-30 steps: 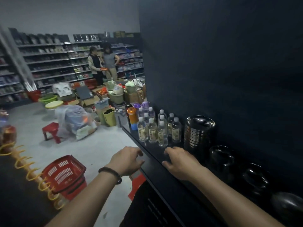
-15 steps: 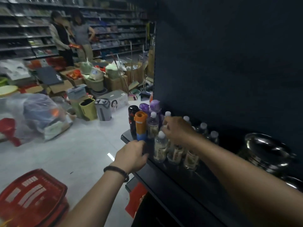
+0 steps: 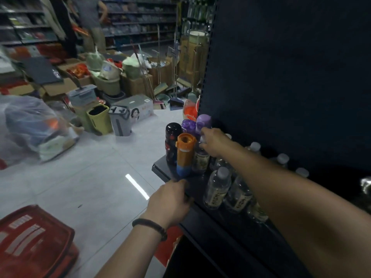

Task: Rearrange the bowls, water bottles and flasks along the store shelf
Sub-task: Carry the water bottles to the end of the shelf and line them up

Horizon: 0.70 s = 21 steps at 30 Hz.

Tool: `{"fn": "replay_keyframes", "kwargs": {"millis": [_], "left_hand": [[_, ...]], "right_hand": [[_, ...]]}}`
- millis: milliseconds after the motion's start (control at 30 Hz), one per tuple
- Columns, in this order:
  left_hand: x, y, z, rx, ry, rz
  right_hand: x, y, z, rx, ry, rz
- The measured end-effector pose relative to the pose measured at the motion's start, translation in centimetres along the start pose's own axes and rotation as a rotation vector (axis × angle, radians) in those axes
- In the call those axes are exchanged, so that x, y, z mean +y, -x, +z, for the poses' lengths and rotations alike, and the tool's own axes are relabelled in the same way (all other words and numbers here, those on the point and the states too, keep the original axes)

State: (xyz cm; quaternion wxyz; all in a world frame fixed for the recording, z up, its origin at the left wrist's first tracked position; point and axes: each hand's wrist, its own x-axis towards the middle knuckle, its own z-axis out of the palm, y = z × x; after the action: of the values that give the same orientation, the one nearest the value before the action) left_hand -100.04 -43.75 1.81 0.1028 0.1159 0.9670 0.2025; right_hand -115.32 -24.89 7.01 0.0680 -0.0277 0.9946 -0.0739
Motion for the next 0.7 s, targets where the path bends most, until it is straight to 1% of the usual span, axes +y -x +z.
{"fn": "replay_keyframes", "kwargs": {"millis": [200, 300, 400, 567, 700], "left_hand": [[-0.6, 0.4, 0.3, -0.009, -0.004, 0.018], [-0.8, 0.7, -0.2, 0.005, 0.009, 0.029], [-0.5, 1.0, -1.2, 0.028, 0.014, 0.033], [1.2, 1.1, -3.4, 0.071, 0.066, 0.084], [4.4, 1.8, -5.6, 0.185, 0.201, 0.173]], "right_hand": [[-0.2, 0.3, 0.4, -0.026, 0.052, 0.04], [0.0, 1.0, -0.6, 0.015, 0.103, 0.023], [-0.4, 2.2, -3.7, 0.074, 0.053, 0.029], [-0.5, 6.4, -11.0, 0.161, -0.046, 0.002], [0.0, 12.6, -17.1, 0.183, -0.162, -0.034]]}}
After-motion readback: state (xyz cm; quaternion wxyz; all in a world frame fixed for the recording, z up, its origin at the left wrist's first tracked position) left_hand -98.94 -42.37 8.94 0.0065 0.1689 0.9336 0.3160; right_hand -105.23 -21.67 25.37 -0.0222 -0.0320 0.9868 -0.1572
